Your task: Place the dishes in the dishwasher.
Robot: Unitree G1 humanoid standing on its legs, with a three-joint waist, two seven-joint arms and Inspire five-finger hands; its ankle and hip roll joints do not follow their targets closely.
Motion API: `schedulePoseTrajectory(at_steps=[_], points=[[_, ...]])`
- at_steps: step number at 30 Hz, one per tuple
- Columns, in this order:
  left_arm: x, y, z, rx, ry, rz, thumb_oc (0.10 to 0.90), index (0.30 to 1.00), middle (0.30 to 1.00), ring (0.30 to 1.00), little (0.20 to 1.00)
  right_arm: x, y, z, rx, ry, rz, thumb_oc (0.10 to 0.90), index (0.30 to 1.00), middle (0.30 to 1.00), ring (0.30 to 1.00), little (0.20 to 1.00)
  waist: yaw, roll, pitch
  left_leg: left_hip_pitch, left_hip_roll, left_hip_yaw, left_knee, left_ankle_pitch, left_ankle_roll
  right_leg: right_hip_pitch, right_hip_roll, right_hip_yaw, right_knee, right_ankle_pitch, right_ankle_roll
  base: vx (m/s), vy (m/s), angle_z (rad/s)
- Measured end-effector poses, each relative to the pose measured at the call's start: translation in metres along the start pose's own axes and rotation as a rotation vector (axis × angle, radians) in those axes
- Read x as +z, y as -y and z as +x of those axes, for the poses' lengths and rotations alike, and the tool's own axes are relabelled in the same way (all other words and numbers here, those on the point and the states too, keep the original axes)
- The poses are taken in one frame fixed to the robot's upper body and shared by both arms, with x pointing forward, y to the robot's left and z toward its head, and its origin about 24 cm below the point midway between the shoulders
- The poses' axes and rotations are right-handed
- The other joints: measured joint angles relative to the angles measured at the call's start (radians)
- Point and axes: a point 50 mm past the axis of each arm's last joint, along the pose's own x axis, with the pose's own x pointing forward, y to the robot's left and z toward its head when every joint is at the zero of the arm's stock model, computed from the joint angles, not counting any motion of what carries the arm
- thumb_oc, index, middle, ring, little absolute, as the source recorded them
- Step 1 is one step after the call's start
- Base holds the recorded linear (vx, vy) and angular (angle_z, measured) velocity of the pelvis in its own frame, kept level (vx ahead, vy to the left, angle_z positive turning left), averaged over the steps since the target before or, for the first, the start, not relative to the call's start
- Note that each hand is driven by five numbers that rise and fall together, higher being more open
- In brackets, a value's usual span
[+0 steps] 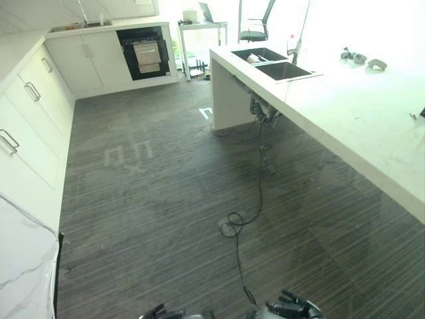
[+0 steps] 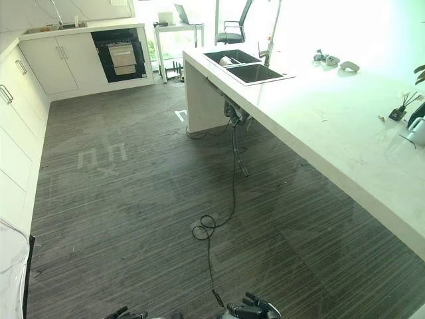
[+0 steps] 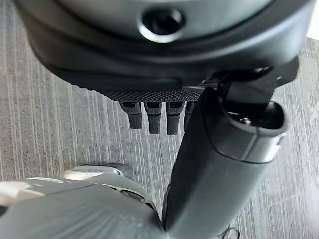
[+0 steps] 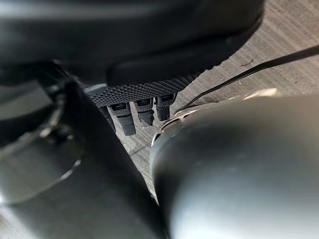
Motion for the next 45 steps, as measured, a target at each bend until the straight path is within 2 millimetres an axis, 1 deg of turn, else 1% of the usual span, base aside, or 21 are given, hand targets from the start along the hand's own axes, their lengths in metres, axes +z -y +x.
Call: schedulePoseTrajectory(at_steps=[6,10,17,24,28,30,31,32,33,34,35,36,37,38,39,40,41,42,43,44,45], points=[[0.004,0.005,0.001,-0.050,0.000,-0.004,0.800,0.900,0.900,0.900,0.900,0.001,0.003,0.001,-0.002,-0.012,-0.031,0.800,0.900,0.900,0.900,0.900,-0.001,0.006,-0.004,0.001,0.000,-0.003,0.000,-0.001,0.001,0.001,0.000,-0.003,0.005,-0.001,-0.002,0.00,0.000,0.00],[0.001,0.006,0.001,-0.053,-0.015,0.001,0.800,0.900,0.900,0.900,0.900,0.003,0.004,0.000,-0.005,0.000,-0.076,0.800,0.900,0.900,0.900,0.900,0.000,0.012,-0.008,0.001,0.000,-0.006,0.000,0.000,0.000,0.001,0.000,-0.006,0.006,-0.002,-0.003,0.00,0.000,0.00],[-0.001,0.005,0.000,-0.050,-0.019,-0.038,0.800,0.900,0.900,0.900,0.900,0.002,0.005,0.000,-0.005,0.004,-0.077,0.800,0.900,0.900,0.900,0.900,0.000,0.012,-0.013,-0.007,0.001,-0.009,0.000,0.000,-0.001,0.001,0.000,-0.007,0.008,-0.005,-0.007,0.00,-0.010,0.00],[-0.004,0.002,-0.001,-0.040,-0.011,-0.051,0.800,0.900,0.900,0.900,0.900,0.000,0.005,-0.001,-0.005,0.002,-0.076,0.800,0.900,0.900,0.900,0.900,0.001,0.003,-0.032,-0.016,0.002,-0.022,0.001,0.000,-0.002,0.000,0.000,-0.023,0.010,-0.008,-0.012,0.02,-0.064,0.06],[-0.009,-0.001,-0.002,-0.028,-0.012,-0.122,0.800,0.900,0.900,0.900,0.900,0.001,0.005,-0.001,-0.005,0.009,-0.078,0.800,0.900,0.900,0.900,0.900,0.001,0.002,-0.034,-0.014,0.003,-0.024,0.001,0.001,-0.005,0.000,0.001,-0.024,0.018,-0.013,-0.019,0.04,-0.073,0.02],[-0.011,-0.003,-0.003,-0.032,-0.009,-0.200,0.800,0.900,0.900,0.900,0.900,0.001,0.005,-0.001,-0.004,0.008,-0.076,0.800,0.900,0.900,0.900,0.900,0.001,0.003,-0.033,-0.014,0.005,-0.024,-0.002,0.002,-0.010,-0.002,0.004,-0.026,0.022,-0.018,-0.026,0.04,-0.165,0.00],[-0.010,-0.004,-0.003,-0.033,-0.004,-0.207,0.800,0.900,0.900,0.900,0.900,0.001,0.005,-0.001,0.000,0.012,-0.078,0.800,0.900,0.900,0.900,0.900,0.005,0.004,-0.030,-0.011,0.008,-0.020,-0.006,0.007,-0.020,-0.008,0.011,-0.032,0.046,-0.027,-0.030,0.01,-0.198,-0.13],[-0.010,-0.006,-0.004,-0.033,0.009,-0.208,0.800,0.900,0.900,0.900,0.900,0.002,0.002,0.000,0.019,0.016,-0.089,0.800,0.900,0.900,0.900,0.900,0.019,-0.011,-0.024,-0.001,-0.004,-0.004,-0.022,0.023,-0.047,-0.025,0.002,-0.019,0.084,-0.066,-0.047,-0.02,-0.094,-0.13],[-0.009,-0.007,-0.004,-0.033,0.013,-0.206,0.800,0.900,0.900,0.900,0.900,0.002,0.001,0.000,0.025,0.018,-0.092,0.800,0.900,0.900,0.900,0.900,0.029,-0.020,-0.019,0.001,-0.005,0.001,-0.013,0.049,-0.085,-0.034,-0.001,-0.018,0.093,-0.070,-0.065,0.02,-0.064,0.03],[0.001,-0.005,-0.001,-0.049,0.040,-0.204,0.800,0.900,0.900,0.900,0.900,0.006,-0.002,0.002,0.036,0.026,-0.095,0.800,0.900,0.900,0.900,0.900,0.031,-0.046,0.007,-0.028,-0.006,0.005,0.049,0.074,-0.132,-0.036,-0.018,-0.019,0.099,-0.073,-0.069,0.16,0.008,0.39],[0.017,0.001,0.002,-0.073,0.079,-0.201,0.800,0.900,0.900,0.900,0.900,0.012,-0.002,0.003,0.037,0.044,-0.099,0.800,0.900,0.900,0.900,0.900,0.029,-0.054,0.048,-0.103,0.007,0.015,0.163,0.092,-0.160,-0.036,-0.032,-0.023,0.100,-0.079,-0.090,0.25,0.097,0.41],[0.023,0.004,0.002,-0.082,0.094,-0.207,0.800,0.900,0.900,0.900,0.900,0.018,0.001,0.004,0.025,0.057,-0.106,0.800,0.900,0.900,0.900,0.900,0.037,-0.045,0.068,-0.133,0.035,0.066,0.167,0.067,-0.142,-0.030,-0.027,-0.031,0.090,-0.079,-0.090,0.28,0.128,0.32],[0.020,0.008,0.002,-0.089,0.084,-0.212,0.800,0.900,0.900,0.900,0.900,0.024,0.007,0.003,0.009,0.073,-0.106,0.800,0.900,0.900,0.900,0.900,0.028,-0.027,0.082,-0.142,0.061,0.110,0.094,0.049,-0.136,-0.019,-0.006,-0.042,0.043,-0.073,-0.076,0.28,0.159,0.15],[0.015,0.015,0.003,-0.094,0.063,-0.229,0.800,0.900,0.900,0.900,0.900,0.027,0.014,0.002,-0.020,0.081,-0.087,0.800,0.900,0.900,0.900,0.900,0.023,0.019,0.098,-0.137,0.093,0.132,-0.004,0.052,-0.134,0.024,0.041,-0.048,-0.043,-0.063,-0.064,0.29,0.126,0.15],[0.010,0.016,0.002,-0.091,0.049,-0.239,0.800,0.900,0.900,0.900,0.900,0.026,0.020,0.000,-0.034,0.073,-0.076,0.800,0.900,0.900,0.900,0.900,0.037,0.045,0.110,-0.151,0.136,0.139,-0.031,0.056,-0.153,0.028,0.066,-0.057,0.044,-0.084,-0.064,0.26,0.110,0.32],[0.015,0.013,0.002,-0.100,0.077,-0.230,0.800,0.900,0.900,0.900,0.900,0.023,0.021,-0.001,-0.038,0.070,-0.068,0.800,0.900,0.900,0.900,0.900,0.035,0.046,0.115,-0.197,0.160,0.110,-0.020,0.082,-0.197,0.033,0.059,-0.061,0.088,-0.126,-0.112,0.30,0.134,0.16],[0.027,0.022,0.003,-0.134,0.118,-0.256,0.800,0.900,0.900,0.900,0.900,0.031,0.031,-0.004,-0.070,0.097,-0.057,0.800,0.900,0.900,0.900,0.900,0.060,0.103,0.156,-0.250,0.226,0.065,-0.011,0.096,-0.203,0.020,0.114,-0.059,0.115,-0.145,-0.131,0.31,0.175,-0.02],[0.031,0.020,0.003,-0.129,0.135,-0.268,0.800,0.900,0.900,0.900,0.900,0.034,0.031,-0.003,-0.069,0.105,-0.052,0.800,0.900,0.900,0.900,0.900,0.073,0.088,0.157,-0.266,0.214,0.067,0.006,0.095,-0.203,0.018,0.100,-0.039,0.110,-0.148,-0.143,0.44,0.250,-0.55],[0.031,0.017,0.004,-0.115,0.129,-0.274,0.800,0.900,0.900,0.900,0.900,0.034,0.031,-0.003,-0.067,0.101,-0.057,0.800,0.900,0.900,0.900,0.900,0.085,0.070,0.161,-0.245,0.189,0.021,0.024,0.090,-0.198,0.036,0.099,0.025,0.077,-0.135,-0.120,0.41,0.234,-0.58],[0.028,0.017,0.004,-0.110,0.118,-0.278,0.800,0.900,0.900,0.900,0.900,0.034,0.032,-0.003,-0.069,0.100,-0.059,0.800,0.900,0.900,0.900,0.900,0.080,0.071,0.160,-0.228,0.187,0.007,0.022,0.090,-0.196,0.051,0.101,0.038,0.059,-0.126,-0.103,0.43,0.227,-0.58],[0.026,0.018,0.004,-0.104,0.107,-0.292,0.800,0.900,0.900,0.900,0.900,0.031,0.034,-0.004,-0.078,0.093,-0.055,0.800,0.900,0.900,0.900,0.900,0.077,0.076,0.157,-0.200,0.201,0.047,0.034,0.077,-0.171,0.080,0.102,0.042,0.037,-0.119,-0.092,0.36,0.193,-0.34]])
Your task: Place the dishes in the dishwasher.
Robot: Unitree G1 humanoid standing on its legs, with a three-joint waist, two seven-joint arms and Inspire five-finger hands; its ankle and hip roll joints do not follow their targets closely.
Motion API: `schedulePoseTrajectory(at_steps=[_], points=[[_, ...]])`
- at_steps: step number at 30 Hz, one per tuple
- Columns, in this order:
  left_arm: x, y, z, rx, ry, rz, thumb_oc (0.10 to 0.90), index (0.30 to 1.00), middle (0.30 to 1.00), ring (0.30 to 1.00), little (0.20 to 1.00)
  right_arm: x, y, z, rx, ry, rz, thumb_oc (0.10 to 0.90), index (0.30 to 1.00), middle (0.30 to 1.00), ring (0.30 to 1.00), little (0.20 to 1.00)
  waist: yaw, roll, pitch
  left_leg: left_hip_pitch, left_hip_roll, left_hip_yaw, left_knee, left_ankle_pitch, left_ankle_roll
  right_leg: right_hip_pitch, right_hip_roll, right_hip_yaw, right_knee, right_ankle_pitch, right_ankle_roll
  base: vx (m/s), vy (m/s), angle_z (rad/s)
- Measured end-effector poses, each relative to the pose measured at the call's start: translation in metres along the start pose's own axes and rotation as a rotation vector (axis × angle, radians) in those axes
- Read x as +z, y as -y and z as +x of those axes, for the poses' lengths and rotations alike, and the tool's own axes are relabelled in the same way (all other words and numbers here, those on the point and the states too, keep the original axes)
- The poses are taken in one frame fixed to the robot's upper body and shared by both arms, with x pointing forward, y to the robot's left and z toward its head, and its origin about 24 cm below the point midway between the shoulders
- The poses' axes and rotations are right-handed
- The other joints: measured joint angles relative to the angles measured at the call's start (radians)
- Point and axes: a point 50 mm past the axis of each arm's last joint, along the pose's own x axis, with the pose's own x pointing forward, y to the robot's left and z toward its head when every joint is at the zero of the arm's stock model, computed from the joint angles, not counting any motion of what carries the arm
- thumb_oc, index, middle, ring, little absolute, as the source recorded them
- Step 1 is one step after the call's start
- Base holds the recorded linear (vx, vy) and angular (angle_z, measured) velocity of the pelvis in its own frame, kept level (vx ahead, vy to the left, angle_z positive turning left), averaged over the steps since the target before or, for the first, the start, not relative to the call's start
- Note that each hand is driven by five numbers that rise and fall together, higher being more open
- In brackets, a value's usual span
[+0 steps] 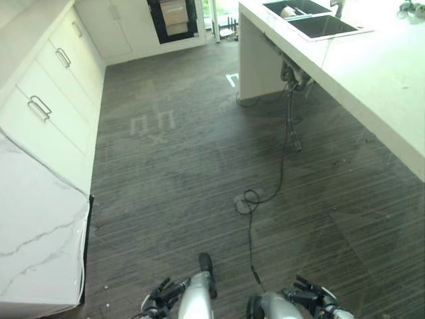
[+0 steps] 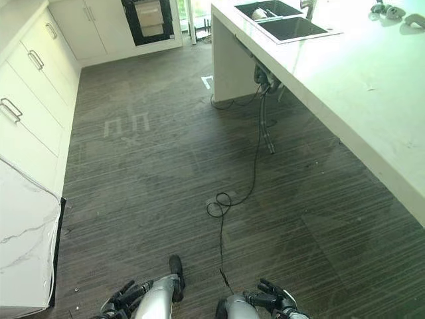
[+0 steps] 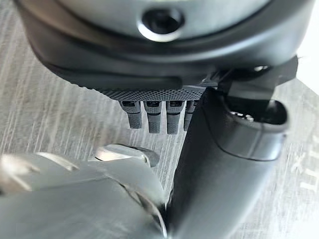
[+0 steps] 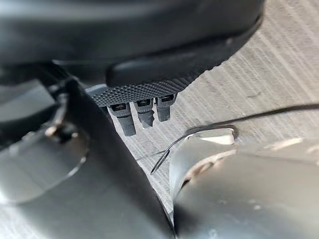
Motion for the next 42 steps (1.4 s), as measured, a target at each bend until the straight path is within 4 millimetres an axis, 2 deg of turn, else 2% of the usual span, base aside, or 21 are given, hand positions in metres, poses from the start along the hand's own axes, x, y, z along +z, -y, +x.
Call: schedulePoseTrajectory(at_steps=[4,6,9,13,15,16,17,18,20,22,23,25,26,27,28,31,34,35,36,38,42], points=[[-0.004,-0.006,-0.001,0.016,-0.035,0.013,0.800,0.900,0.900,0.900,0.900,-0.020,-0.004,-0.004,0.001,-0.047,0.027,0.800,0.900,0.900,0.900,0.900,0.003,-0.018,-0.036,0.072,-0.057,-0.005,0.015,-0.006,0.092,0.079,-0.031,0.029,-0.030,-0.040,0.044,0.37,0.199,-0.18],[-0.009,-0.017,-0.003,0.048,-0.064,0.020,0.800,0.900,0.900,0.900,0.900,-0.036,-0.019,-0.005,0.031,-0.089,0.057,0.800,0.900,0.900,0.900,0.900,0.002,-0.095,-0.083,0.134,-0.125,0.027,-0.012,0.014,0.154,0.120,-0.099,0.042,-0.042,-0.056,0.108,0.29,0.194,-0.01],[0.001,-0.015,-0.001,0.023,-0.045,0.071,0.800,0.900,0.900,0.900,0.900,-0.033,-0.045,0.002,0.098,-0.074,0.065,0.800,0.900,0.900,0.900,0.900,-0.010,-0.096,-0.117,0.186,-0.144,0.020,-0.001,-0.052,0.184,0.182,-0.122,-0.013,-0.062,0.059,0.153,0.29,0.271,0.11],[0.009,-0.005,0.002,-0.013,-0.037,0.145,0.800,0.900,0.900,0.900,0.900,-0.013,-0.047,0.008,0.095,-0.004,0.056,0.800,0.900,0.900,0.900,0.900,-0.049,-0.045,-0.138,0.226,-0.202,0.002,0.035,-0.167,0.258,-0.022,-0.213,0.022,0.410,0.299,0.233,0.24,0.263,0.24],[0.006,-0.009,0.001,-0.018,-0.053,0.237,0.800,0.900,0.900,0.900,0.900,-0.002,-0.041,0.009,0.087,0.038,0.054,0.800,0.900,0.900,0.900,0.900,-0.061,-0.036,-0.150,0.260,-0.242,0.003,0.035,-0.189,0.273,-0.193,-0.228,0.064,0.643,0.314,0.235,0.25,0.012,0.12],[0.004,-0.010,0.000,-0.016,-0.058,0.244,0.800,0.900,0.900,0.900,0.900,0.001,-0.040,0.009,0.086,0.047,0.050,0.800,0.900,0.900,0.900,0.900,-0.063,-0.027,-0.156,0.264,-0.242,-0.005,0.034,-0.203,0.267,-0.218,-0.208,0.057,0.638,0.286,0.236,0.22,-0.069,0.36],[0.002,-0.014,-0.001,-0.009,-0.089,0.284,0.800,0.900,0.900,0.900,0.900,0.003,-0.039,0.010,0.084,0.050,0.053,0.800,0.900,0.900,0.900,0.900,-0.091,-0.012,-0.145,0.268,-0.243,-0.032,0.015,-0.182,0.247,-0.254,-0.111,-0.051,0.350,0.155,0.182,0.29,-0.168,0.64],[0.001,-0.014,-0.001,-0.010,-0.101,0.298,0.800,0.900,0.900,0.900,0.900,-0.004,-0.035,0.008,0.072,0.028,0.058,0.800,0.900,0.900,0.900,0.900,-0.102,-0.016,-0.145,0.274,-0.258,-0.044,0.003,-0.182,0.242,-0.256,-0.083,-0.102,0.209,0.147,0.164,0.27,-0.173,0.81],[-0.009,-0.016,-0.003,-0.004,-0.140,0.312,0.800,0.900,0.900,0.900,0.900,-0.024,-0.028,0.000,0.041,-0.015,0.093,0.800,0.900,0.900,0.900,0.900,-0.106,-0.020,-0.140,0.306,-0.294,-0.056,-0.023,-0.208,0.182,-0.256,-0.053,-0.165,-0.014,0.180,0.125,0.31,-0.215,0.48],[-0.012,-0.013,-0.003,-0.010,-0.167,0.313,0.800,0.900,0.900,0.900,0.900,-0.017,-0.028,0.001,0.044,0.023,0.104,0.800,0.900,0.900,0.900,0.900,-0.126,-0.044,-0.110,0.310,-0.358,-0.075,-0.007,-0.224,0.171,-0.285,-0.067,-0.140,-0.270,0.278,0.162,0.34,-0.188,0.34],[-0.014,-0.013,-0.003,-0.009,-0.176,0.312,0.800,0.900,0.900,0.900,0.900,-0.013,-0.029,0.002,0.058,0.042,0.131,0.800,0.900,0.900,0.900,0.900,-0.145,-0.050,-0.094,0.330,-0.385,-0.095,-0.008,-0.230,0.170,-0.319,-0.101,-0.137,-0.268,0.316,0.145,0.35,-0.180,0.32],[-0.026,-0.019,-0.007,0.002,-0.211,0.323,0.800,0.900,0.900,0.900,0.900,0.002,-0.031,0.006,0.073,0.089,0.129,0.800,0.900,0.900,0.900,0.900,-0.144,-0.061,-0.063,0.353,-0.398,-0.088,0.058,-0.271,-0.008,-0.342,-0.109,-0.147,-0.251,0.370,0.081,0.32,-0.194,0.15],[-0.013,-0.027,-0.006,0.010,-0.178,0.328,0.800,0.900,0.900,0.900,0.900,0.007,-0.038,0.009,0.080,0.099,0.134,0.800,0.900,0.900,0.900,0.900,-0.135,-0.133,-0.038,0.273,-0.433,-0.107,0.264,-0.283,0.059,-0.362,-0.166,-0.107,-0.226,0.392,0.095,0.30,-0.202,0.80],[0.003,-0.028,-0.004,-0.002,-0.113,0.362,0.800,0.900,0.900,0.900,0.900,-0.003,-0.037,0.008,0.059,0.071,0.171,0.800,0.900,0.900,0.900,0.900,-0.156,-0.115,-0.053,0.193,-0.365,-0.165,0.351,-0.370,0.219,-0.383,-0.195,-0.098,-0.164,0.404,0.128,0.28,-0.190,0.75],[0.010,-0.035,-0.005,0.024,-0.073,0.369,0.800,0.900,0.900,0.900,0.900,-0.002,-0.037,0.010,0.041,0.059,0.180,0.800,0.900,0.900,0.900,0.900,-0.111,-0.150,-0.054,0.230,-0.349,-0.143,0.330,-0.422,0.245,-0.406,-0.205,-0.070,-0.090,0.380,0.135,0.28,-0.190,0.35],[-0.007,-0.044,-0.009,0.067,-0.161,0.359,0.800,0.900,0.900,0.900,0.900,0.001,-0.035,0.010,0.034,0.048,0.093,0.800,0.900,0.900,0.900,0.900,-0.117,-0.136,-0.064,0.325,-0.342,-0.152,0.247,-0.438,0.228,-0.368,-0.176,-0.067,-0.034,0.354,0.143,0.30,-0.221,-0.27],[-0.025,-0.030,-0.010,0.020,-0.207,0.360,0.800,0.900,0.900,0.900,0.900,-0.005,-0.030,0.009,0.016,0.001,0.094,0.800,0.900,0.900,0.900,0.900,-0.142,-0.073,-0.096,0.446,-0.300,-0.150,0.105,-0.413,0.172,-0.277,-0.068,-0.111,-0.075,0.335,-0.044,0.26,-0.199,-0.26],[-0.027,-0.023,-0.008,0.000,-0.214,0.367,0.800,0.900,0.900,0.900,0.900,-0.005,-0.026,0.008,0.004,-0.006,0.083,0.800,0.900,0.900,0.900,0.900,-0.139,-0.048,-0.095,0.467,-0.287,-0.147,0.112,-0.381,0.110,-0.237,-0.065,-0.128,-0.090,0.337,-0.055,0.24,-0.203,-0.07],[-0.020,-0.015,-0.005,-0.030,-0.194,0.379,0.800,0.900,0.900,0.900,0.900,-0.009,-0.024,0.007,-0.004,-0.020,0.078,0.800,0.900,0.900,0.900,0.900,-0.137,-0.067,-0.095,0.458,-0.294,-0.141,0.162,-0.345,0.024,-0.189,-0.089,-0.112,-0.106,0.315,-0.054,0.21,-0.179,0.19],[-0.005,-0.001,0.000,-0.079,-0.110,0.396,0.800,0.900,0.900,0.900,0.900,-0.013,-0.011,0.002,-0.029,-0.032,0.059,0.800,0.900,0.900,0.900,0.900,-0.146,-0.058,-0.130,0.478,-0.210,-0.120,-0.027,-0.274,0.038,-0.145,-0.103,-0.114,-0.078,0.271,-0.028,0.20,-0.189,0.34],[0.001,0.005,0.002,-0.095,-0.104,0.430,0.800,0.900,0.900,0.900,0.900,0.009,-0.005,0.005,-0.024,0.025,0.025,0.800,0.900,0.900,0.900,0.900,-0.163,-0.040,-0.152,0.504,-0.185,-0.115,-0.004,-0.222,0.022,-0.146,-0.087,-0.095,-0.009,0.137,0.022,0.19,-0.209,-0.25]])
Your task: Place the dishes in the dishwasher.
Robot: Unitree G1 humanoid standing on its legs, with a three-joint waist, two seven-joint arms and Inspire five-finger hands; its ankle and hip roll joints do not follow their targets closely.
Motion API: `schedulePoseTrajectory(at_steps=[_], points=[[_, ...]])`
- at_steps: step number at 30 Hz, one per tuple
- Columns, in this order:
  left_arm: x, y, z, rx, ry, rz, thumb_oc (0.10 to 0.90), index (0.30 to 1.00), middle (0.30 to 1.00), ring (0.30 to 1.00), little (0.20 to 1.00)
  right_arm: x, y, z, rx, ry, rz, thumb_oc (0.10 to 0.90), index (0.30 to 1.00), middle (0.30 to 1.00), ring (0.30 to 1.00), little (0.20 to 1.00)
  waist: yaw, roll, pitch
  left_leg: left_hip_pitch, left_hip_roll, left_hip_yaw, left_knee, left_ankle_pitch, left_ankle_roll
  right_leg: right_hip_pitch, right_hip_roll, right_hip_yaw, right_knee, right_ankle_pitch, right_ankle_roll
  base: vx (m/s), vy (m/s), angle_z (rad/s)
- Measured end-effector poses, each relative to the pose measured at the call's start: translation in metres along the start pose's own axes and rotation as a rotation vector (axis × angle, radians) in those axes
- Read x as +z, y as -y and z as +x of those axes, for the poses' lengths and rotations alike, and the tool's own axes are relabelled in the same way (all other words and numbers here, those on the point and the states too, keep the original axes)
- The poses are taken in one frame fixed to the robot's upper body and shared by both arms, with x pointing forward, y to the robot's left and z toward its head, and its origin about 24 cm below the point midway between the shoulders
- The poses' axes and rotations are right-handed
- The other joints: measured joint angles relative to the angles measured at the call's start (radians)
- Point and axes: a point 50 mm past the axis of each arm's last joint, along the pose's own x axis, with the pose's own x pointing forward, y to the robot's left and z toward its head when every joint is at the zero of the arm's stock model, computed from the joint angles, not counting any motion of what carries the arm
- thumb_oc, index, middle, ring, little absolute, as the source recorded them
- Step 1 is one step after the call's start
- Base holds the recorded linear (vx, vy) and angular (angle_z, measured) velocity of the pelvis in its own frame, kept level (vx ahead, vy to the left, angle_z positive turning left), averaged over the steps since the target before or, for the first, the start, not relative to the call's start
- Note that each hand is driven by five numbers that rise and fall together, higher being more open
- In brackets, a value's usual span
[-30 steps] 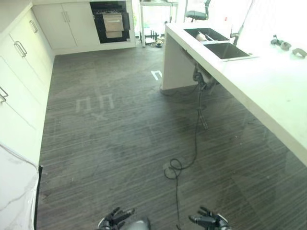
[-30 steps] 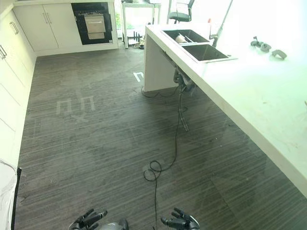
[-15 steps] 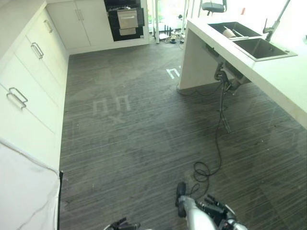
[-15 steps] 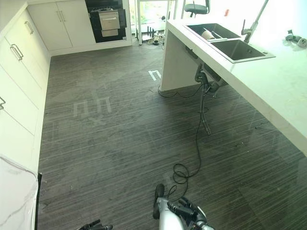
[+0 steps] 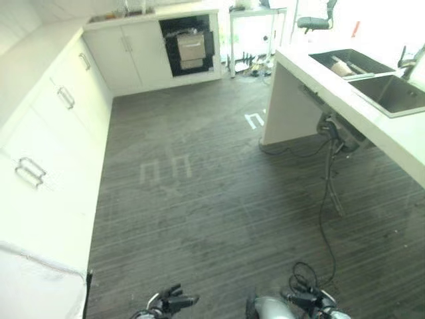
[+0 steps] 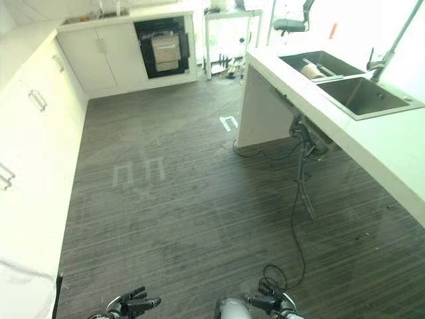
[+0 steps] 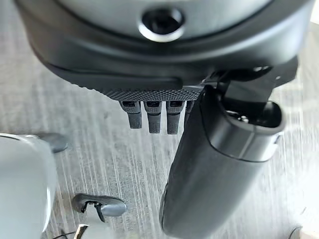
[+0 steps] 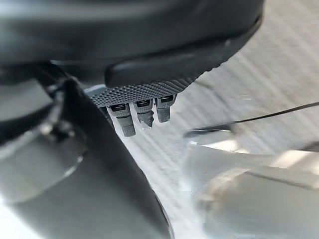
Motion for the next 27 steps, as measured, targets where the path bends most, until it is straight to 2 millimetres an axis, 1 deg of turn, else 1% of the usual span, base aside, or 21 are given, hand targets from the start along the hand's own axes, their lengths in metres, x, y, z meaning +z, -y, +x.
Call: schedulePoseTrajectory(at_steps=[1,2,3,4,5,6,7,8,9,11,12,13,15,16,18,19,20,22,23,24,27], points=[[0.001,0.001,0.000,-0.005,0.004,0.015,0.800,0.900,0.900,0.900,0.900,-0.004,-0.001,-0.001,0.001,-0.014,-0.001,0.800,0.900,0.900,0.900,0.900,0.006,-0.017,0.004,-0.032,-0.005,0.008,0.092,0.013,-0.024,0.016,0.010,0.019,-0.004,-0.015,-0.013,0.13,-0.203,-0.42],[-0.001,0.003,0.000,-0.010,0.000,0.012,0.800,0.900,0.900,0.900,0.900,-0.015,0.002,-0.004,0.001,-0.049,-0.013,0.800,0.900,0.900,0.900,0.900,0.024,-0.039,-0.001,-0.124,0.002,0.012,0.290,0.083,-0.071,0.043,0.006,0.050,-0.034,-0.008,-0.034,0.11,-0.190,-0.66],[-0.014,0.005,-0.002,-0.017,-0.034,-0.015,0.800,0.900,0.900,0.900,0.900,-0.025,0.007,-0.009,-0.011,-0.076,-0.024,0.800,0.900,0.900,0.900,0.900,0.047,-0.051,0.000,-0.251,0.011,-0.023,0.531,0.244,-0.066,0.088,0.025,0.071,-0.082,0.007,-0.058,0.19,-0.153,-0.56],[-0.011,0.003,-0.002,-0.018,-0.022,-0.010,0.800,0.900,0.900,0.900,0.900,-0.030,0.010,-0.012,-0.021,-0.089,-0.024,0.800,0.900,0.900,0.900,0.900,0.052,-0.047,-0.001,-0.364,0.016,-0.066,0.680,0.283,-0.059,0.097,0.034,0.068,-0.086,-0.006,-0.088,0.20,-0.051,-0.30],[0.000,0.004,0.000,-0.020,0.011,0.000,0.800,0.900,0.900,0.900,0.900,-0.035,0.011,-0.013,-0.031,-0.109,-0.013,0.800,0.900,0.900,0.900,0.900,0.066,-0.051,0.007,-0.500,0.029,-0.067,0.795,0.252,-0.011,0.100,0.047,0.071,-0.092,-0.018,-0.097,0.37,0.158,-0.18],[0.027,-0.006,-0.001,0.004,0.120,0.013,0.800,0.900,0.900,0.900,0.900,-0.043,0.006,-0.012,-0.024,-0.159,-0.007,0.800,0.900,0.900,0.900,0.900,0.103,-0.097,0.048,-0.581,0.049,0.075,0.500,0.169,0.111,0.132,0.047,0.085,-0.126,-0.008,-0.047,0.33,0.243,-0.36],[0.023,-0.014,-0.003,0.021,0.111,0.029,0.800,0.900,0.900,0.900,0.900,-0.043,0.005,-0.012,-0.012,-0.159,-0.030,0.800,0.900,0.900,0.900,0.900,0.097,-0.086,0.048,-0.561,0.048,0.127,0.207,0.173,0.112,0.177,0.072,0.086,-0.153,-0.009,-0.042,0.35,0.256,-0.58],[0.009,-0.017,-0.005,0.032,0.076,0.019,0.800,0.900,0.900,0.900,0.900,-0.037,0.006,-0.010,-0.008,-0.141,-0.050,0.800,0.900,0.900,0.900,0.900,0.084,-0.058,0.051,-0.529,0.046,0.138,-0.036,0.201,0.079,0.218,0.106,0.088,-0.176,-0.017,-0.039,0.27,0.193,-0.43],[0.007,-0.014,-0.005,0.027,0.071,0.011,0.800,0.900,0.900,0.900,0.900,-0.034,0.009,-0.010,-0.011,-0.132,-0.068,0.800,0.900,0.900,0.900,0.900,0.078,-0.033,0.056,-0.538,0.053,0.128,-0.122,0.216,0.056,0.226,0.135,0.089,-0.174,-0.021,-0.047,0.33,0.189,-0.29],[0.020,-0.004,-0.001,-0.001,0.121,-0.006,0.800,0.900,0.900,0.900,0.900,-0.031,0.014,-0.011,-0.025,-0.141,-0.083,0.800,0.900,0.900,0.900,0.900,0.090,0.020,0.084,-0.653,0.092,0.026,-0.119,0.258,0.042,0.224,0.198,0.095,-0.161,-0.053,-0.041,0.36,0.213,-0.20],[0.021,-0.006,-0.002,0.006,0.136,-0.020,0.800,0.900,0.900,0.900,0.900,-0.033,0.014,-0.011,-0.022,-0.148,-0.080,0.800,0.900,0.900,0.900,0.900,0.098,0.030,0.091,-0.664,0.110,0.007,-0.112,0.264,0.047,0.245,0.210,0.115,-0.156,-0.070,-0.040,0.30,0.225,-0.30],[0.021,-0.004,-0.001,0.003,0.148,-0.032,0.800,0.900,0.900,0.900,0.900,-0.033,0.016,-0.012,-0.027,-0.149,-0.081,0.800,0.900,0.900,0.900,0.900,0.101,0.024,0.097,-0.661,0.121,-0.001,-0.092,0.262,0.049,0.260,0.211,0.131,-0.155,-0.074,-0.037,0.32,0.253,-0.55],[0.023,-0.001,-0.001,-0.003,0.157,-0.040,0.800,0.900,0.900,0.900,0.900,-0.026,0.021,-0.012,-0.038,-0.130,-0.095,0.800,0.900,0.900,0.900,0.900,0.112,0.031,0.094,-0.618,0.145,0.017,-0.037,0.256,0.060,0.309,0.200,0.186,-0.172,-0.082,-0.024,0.32,0.229,-0.69],[0.019,-0.001,0.000,-0.005,0.129,-0.029,0.800,0.900,0.900,0.900,0.900,-0.024,0.023,-0.012,-0.042,-0.116,-0.100,0.800,0.900,0.900,0.900,0.900,0.098,0.034,0.092,-0.592,0.139,0.033,-0.010,0.256,0.060,0.340,0.191,0.188,-0.191,-0.083,-0.024,0.36,0.242,-0.40],[0.016,0.000,0.002,-0.015,0.087,0.007,0.800,0.900,0.900,0.900,0.900,-0.030,0.025,-0.014,-0.047,-0.135,-0.100,0.800,0.900,0.900,0.900,0.900,0.083,0.027,0.088,-0.490,0.096,0.047,-0.012,0.247,0.074,0.415,0.158,0.196,-0.242,-0.101,0.008,0.40,0.268,-0.08],[0.012,0.002,0.002,-0.023,0.070,0.020,0.800,0.900,0.900,0.900,0.900,-0.034,0.026,-0.016,-0.049,-0.147,-0.100,0.800,0.900,0.900,0.900,0.900,0.081,0.029,0.082,-0.430,0.075,0.055,-0.051,0.232,0.097,0.438,0.139,0.194,-0.235,-0.120,0.041,0.38,0.242,0.02],[0.010,0.003,0.002,-0.029,0.057,0.029,0.800,0.900,0.900,0.900,0.900,-0.040,0.023,-0.017,-0.042,-0.161,-0.104,0.800,0.900,0.900,0.900,0.900,0.082,0.014,0.075,-0.394,0.051,0.063,-0.077,0.282,0.144,0.452,0.115,0.192,-0.214,-0.140,0.075,0.31,0.198,0.06],[0.003,-0.004,0.000,-0.023,0.025,0.030,0.800,0.900,0.900,0.900,0.900,-0.049,0.004,-0.016,0.010,-0.169,-0.113,0.800,0.900,0.900,0.900,0.900,0.083,-0.026,0.045,-0.353,0.008,0.070,-0.086,0.266,0.185,0.427,0.063,0.152,-0.087,-0.133,0.115,0.33,0.205,0.14],[0.003,-0.007,-0.001,-0.019,0.019,0.027,0.800,0.900,0.900,0.900,0.900,-0.047,-0.005,-0.014,0.037,-0.140,-0.116,0.800,0.900,0.900,0.900,0.900,0.080,-0.034,0.034,-0.329,-0.009,0.067,-0.097,0.240,0.204,0.385,0.031,0.123,-0.001,-0.154,0.145,0.32,0.192,0.20],[0.006,-0.010,-0.001,-0.014,0.021,0.003,0.800,0.900,0.900,0.900,0.900,-0.037,-0.016,-0.011,0.079,-0.094,-0.141,0.800,0.900,0.900,0.900,0.900,0.072,-0.043,0.023,-0.315,-0.023,0.063,-0.098,0.220,0.212,0.363,0.011,0.110,0.018,-0.156,0.151,0.24,0.150,0.22],[0.030,-0.005,-0.002,-0.047,0.134,-0.019,0.800,0.900,0.900,0.900,0.900,0.000,-0.050,-0.006,0.197,0.087,-0.163,0.800,0.900,0.900,0.900,0.900,0.070,-0.045,0.009,-0.292,-0.059,0.057,-0.078,0.185,0.235,0.304,-0.013,0.121,0.073,-0.116,0.185,0.20,0.194,0.29]])
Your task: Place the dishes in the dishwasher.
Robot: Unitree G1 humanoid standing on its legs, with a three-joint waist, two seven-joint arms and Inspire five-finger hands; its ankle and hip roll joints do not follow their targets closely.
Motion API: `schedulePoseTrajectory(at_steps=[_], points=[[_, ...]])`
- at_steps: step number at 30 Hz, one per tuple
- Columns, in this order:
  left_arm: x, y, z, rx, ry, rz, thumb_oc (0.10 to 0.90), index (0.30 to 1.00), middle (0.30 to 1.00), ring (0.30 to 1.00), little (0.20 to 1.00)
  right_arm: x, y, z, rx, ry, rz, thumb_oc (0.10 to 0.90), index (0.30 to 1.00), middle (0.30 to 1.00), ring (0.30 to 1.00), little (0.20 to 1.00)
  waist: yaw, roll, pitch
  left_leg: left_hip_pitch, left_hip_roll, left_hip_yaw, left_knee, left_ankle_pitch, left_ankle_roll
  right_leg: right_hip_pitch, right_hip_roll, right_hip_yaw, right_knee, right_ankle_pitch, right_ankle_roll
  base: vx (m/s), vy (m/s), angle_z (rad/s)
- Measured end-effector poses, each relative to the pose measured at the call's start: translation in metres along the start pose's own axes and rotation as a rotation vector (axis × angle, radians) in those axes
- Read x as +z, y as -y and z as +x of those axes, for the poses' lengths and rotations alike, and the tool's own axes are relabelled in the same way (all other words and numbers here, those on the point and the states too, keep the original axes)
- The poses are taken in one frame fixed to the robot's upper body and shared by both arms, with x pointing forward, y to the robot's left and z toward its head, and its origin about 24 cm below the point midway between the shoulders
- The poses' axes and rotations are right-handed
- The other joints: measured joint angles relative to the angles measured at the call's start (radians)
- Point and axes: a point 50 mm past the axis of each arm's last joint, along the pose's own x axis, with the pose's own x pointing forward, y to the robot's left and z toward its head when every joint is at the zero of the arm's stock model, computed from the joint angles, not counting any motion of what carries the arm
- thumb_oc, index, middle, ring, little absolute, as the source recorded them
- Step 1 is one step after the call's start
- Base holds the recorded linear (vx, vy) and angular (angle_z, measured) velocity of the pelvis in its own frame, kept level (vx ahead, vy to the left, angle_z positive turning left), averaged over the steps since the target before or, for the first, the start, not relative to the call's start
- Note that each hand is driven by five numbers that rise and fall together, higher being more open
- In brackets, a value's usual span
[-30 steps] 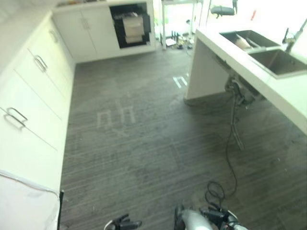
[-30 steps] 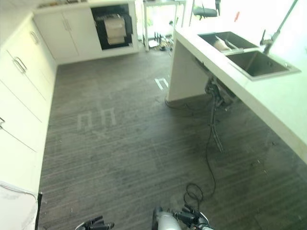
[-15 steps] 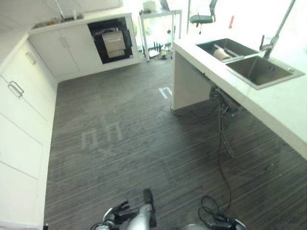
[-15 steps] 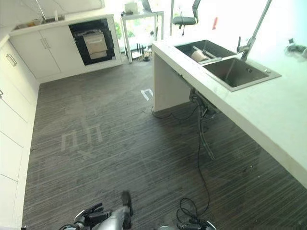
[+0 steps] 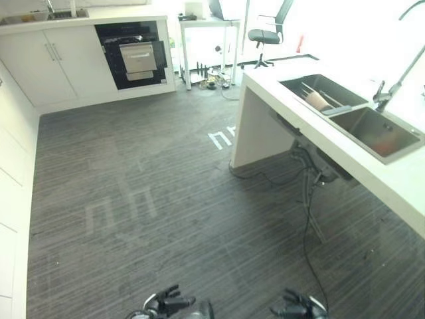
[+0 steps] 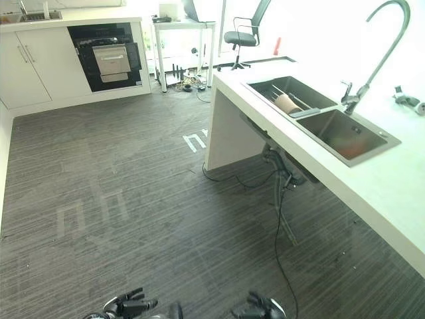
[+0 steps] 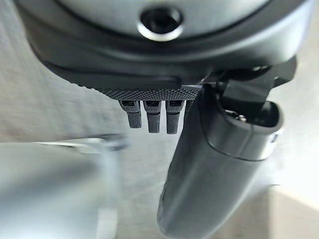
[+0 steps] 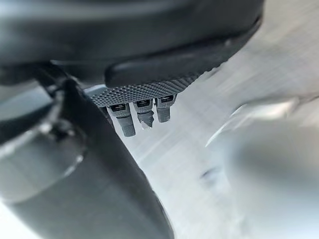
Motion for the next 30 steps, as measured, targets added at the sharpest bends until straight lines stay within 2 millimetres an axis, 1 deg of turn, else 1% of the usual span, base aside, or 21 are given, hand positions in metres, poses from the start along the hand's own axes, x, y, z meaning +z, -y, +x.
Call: schedulePoseTrajectory(at_steps=[2,3,4,5,6,7,8,9,10,11,13,16,18,20,22,24,25,27,28,29,30], points=[[0.024,0.015,-0.001,-0.068,0.113,0.012,0.800,0.900,0.900,0.900,0.900,0.039,-0.015,0.002,0.046,0.156,-0.012,0.800,0.900,0.900,0.900,0.900,0.018,0.023,0.006,-0.023,-0.022,0.000,0.091,-0.062,0.037,-0.120,-0.033,0.022,0.256,0.142,0.024,0.18,0.231,0.12],[0.029,0.024,-0.005,-0.102,0.161,0.003,0.800,0.900,0.900,0.900,0.900,0.062,-0.021,0.000,0.065,0.244,0.001,0.800,0.900,0.900,0.900,0.900,0.014,0.053,0.006,-0.028,-0.020,0.001,0.143,-0.106,0.055,-0.203,-0.059,0.020,0.421,0.273,0.029,0.18,0.161,0.01],[0.030,0.027,-0.009,-0.119,0.190,0.002,0.800,0.900,0.900,0.900,0.900,0.078,-0.027,-0.004,0.086,0.312,0.004,0.800,0.900,0.900,0.900,0.900,0.013,0.065,0.007,-0.026,-0.029,0.005,0.157,-0.133,0.066,-0.293,-0.083,0.018,0.539,0.304,0.032,0.20,0.060,-0.15],[0.034,0.032,-0.017,-0.145,0.231,-0.015,0.800,0.900,0.900,0.900,0.900,0.096,-0.032,-0.013,0.111,0.398,-0.008,0.800,0.900,0.900,0.900,0.900,0.013,0.074,0.012,-0.026,-0.040,0.017,0.155,-0.142,0.059,-0.394,-0.103,0.001,0.627,0.250,0.029,0.18,-0.046,-0.10],[0.037,0.037,-0.022,-0.171,0.254,-0.016,0.800,0.900,0.900,0.900,0.900,0.106,-0.030,-0.024,0.126,0.457,-0.022,0.800,0.900,0.900,0.900,0.900,0.006,0.102,0.023,-0.025,-0.033,0.013,0.138,-0.135,0.047,-0.418,-0.069,-0.051,0.519,0.176,0.012,0.26,-0.108,0.09],[0.041,0.041,-0.025,-0.199,0.268,-0.015,0.800,0.900,0.900,0.900,0.900,0.110,-0.026,-0.032,0.128,0.477,-0.046,0.800,0.900,0.900,0.900,0.900,0.002,0.113,0.023,0.006,-0.034,-0.001,0.089,-0.116,-0.003,-0.408,-0.012,-0.099,0.315,0.140,-0.010,0.27,-0.135,0.25],[0.047,0.040,-0.027,-0.200,0.287,-0.014,0.800,0.900,0.900,0.900,0.900,0.109,-0.022,-0.035,0.122,0.472,-0.065,0.800,0.900,0.900,0.900,0.900,0.000,0.084,0.040,0.016,-0.028,0.012,0.101,-0.184,-0.270,-0.389,0.025,-0.127,0.108,0.133,-0.042,0.30,-0.174,0.47],[0.063,0.032,-0.035,-0.202,0.342,0.039,0.800,0.900,0.900,0.900,0.900,0.113,-0.022,-0.040,0.122,0.505,-0.061,0.800,0.900,0.900,0.900,0.900,-0.015,0.010,0.057,-0.029,-0.021,0.021,0.258,-0.242,-0.150,-0.378,-0.024,-0.128,-0.053,0.133,-0.032,0.28,-0.191,0.86],[0.080,0.029,-0.043,-0.214,0.407,0.080,0.800,0.900,0.900,0.900,0.900,0.112,-0.011,-0.052,0.094,0.538,-0.056,0.800,0.900,0.900,0.900,0.900,-0.046,-0.006,0.060,-0.043,0.068,-0.014,0.298,-0.266,-0.071,-0.398,-0.059,-0.143,-0.130,0.160,0.019,0.35,-0.246,0.64],[0.088,0.022,-0.045,-0.177,0.437,0.055,0.800,0.900,0.900,0.900,0.900,0.109,-0.007,-0.049,0.079,0.520,-0.046,0.800,0.900,0.900,0.900,0.900,-0.024,-0.049,0.078,-0.019,0.025,-0.006,0.329,-0.291,-0.073,-0.415,-0.090,-0.121,-0.170,0.195,0.008,0.33,-0.240,0.28],[0.087,0.014,-0.047,-0.130,0.441,0.032,0.800,0.900,0.900,0.900,0.900,0.105,0.005,-0.052,0.042,0.504,-0.045,0.800,0.900,0.900,0.900,0.900,-0.044,-0.029,0.087,0.016,0.023,0.001,0.355,-0.325,-0.041,-0.449,-0.095,-0.122,-0.223,0.245,0.001,0.34,-0.244,-0.15],[0.104,0.022,-0.053,-0.148,0.513,0.037,0.800,0.900,0.900,0.900,0.900,0.124,0.013,-0.060,0.013,0.572,-0.068,0.800,0.900,0.900,0.900,0.900,-0.068,0.010,0.119,0.077,-0.003,0.003,0.316,-0.341,-0.050,-0.525,-0.160,-0.139,-0.177,0.266,-0.005,0.36,-0.250,0.01],[0.113,0.031,-0.058,-0.177,0.562,0.034,0.800,0.900,0.900,0.900,0.900,0.140,0.009,-0.066,0.028,0.643,-0.079,0.800,0.900,0.900,0.900,0.900,-0.065,0.034,0.124,0.168,-0.005,0.007,0.236,-0.335,-0.063,-0.487,-0.163,-0.145,-0.160,0.272,-0.022,0.34,-0.277,-0.07],[0.128,0.039,-0.066,-0.210,0.641,0.034,0.800,0.900,0.900,0.900,0.900,0.160,0.002,-0.072,0.045,0.722,-0.106,0.800,0.900,0.900,0.900,0.900,-0.066,0.021,0.112,0.235,-0.008,-0.004,0.156,-0.329,-0.098,-0.431,-0.149,-0.138,-0.131,0.272,-0.012,0.35,-0.255,0.01],[0.143,0.049,-0.077,-0.264,0.718,-0.010,0.800,0.900,0.900,0.900,0.900,0.180,0.000,-0.080,0.043,0.797,-0.137,0.800,0.900,0.900,0.900,0.900,-0.071,0.026,0.106,0.290,0.025,-0.020,0.108,-0.322,-0.139,-0.421,-0.102,-0.120,-0.080,0.296,-0.056,0.30,-0.204,0.07],[0.162,0.064,-0.095,-0.345,0.856,-0.036,0.800,0.900,0.900,0.900,0.900,0.200,0.012,-0.099,-0.019,0.907,-0.151,0.800,0.900,0.900,0.900,0.900,-0.071,0.040,0.076,0.343,0.104,-0.032,0.085,-0.266,-0.215,-0.389,-0.021,-0.148,-0.025,0.184,-0.169,0.31,-0.281,-0.12],[0.168,0.064,-0.100,-0.349,0.903,-0.028,0.800,0.900,0.900,0.900,0.900,0.208,0.017,-0.107,-0.038,0.940,-0.177,0.800,0.900,0.900,0.900,0.900,-0.073,0.036,0.063,0.360,0.116,-0.035,0.079,-0.237,-0.239,-0.387,-0.007,-0.149,0.000,0.150,-0.174,0.35,-0.380,-0.38],[0.172,0.063,-0.104,-0.345,0.955,-0.023,0.800,0.900,0.900,0.900,0.900,0.217,0.024,-0.117,-0.062,0.996,-0.182,0.800,0.900,0.900,0.900,0.900,-0.072,0.037,0.053,0.353,0.146,-0.026,0.137,-0.211,-0.252,-0.361,0.022,-0.149,-0.004,0.137,-0.199,0.25,-0.302,-0.34],[0.176,0.063,-0.105,-0.346,0.971,-0.019,0.800,0.900,0.900,0.900,0.900,0.219,0.028,-0.120,-0.079,1.014,-0.178,0.800,0.900,0.900,0.900,0.900,-0.066,0.012,0.053,0.332,0.142,-0.013,0.214,-0.129,-0.312,-0.335,0.038,-0.122,-0.019,0.107,-0.221,0.21,-0.216,-0.52],[0.176,0.062,-0.106,-0.342,0.988,-0.026,0.800,0.900,0.900,0.900,0.900,0.221,0.028,-0.121,-0.076,1.028,-0.175,0.800,0.900,0.900,0.900,0.900,-0.060,-0.009,0.055,0.230,0.148,-0.037,0.429,-0.049,-0.328,-0.304,0.051,-0.093,-0.055,0.106,-0.241,0.22,-0.179,-0.52],[0.175,0.062,-0.107,-0.342,0.994,-0.026,0.800,0.900,0.900,0.900,0.900,0.221,0.027,-0.122,-0.073,1.035,-0.177,0.800,0.900,0.900,0.900,0.900,-0.057,-0.024,0.060,0.111,0.143,-0.077,0.615,-0.031,-0.314,-0.275,0.066,-0.075,-0.086,0.116,-0.250,0.22,-0.077,-0.69]])
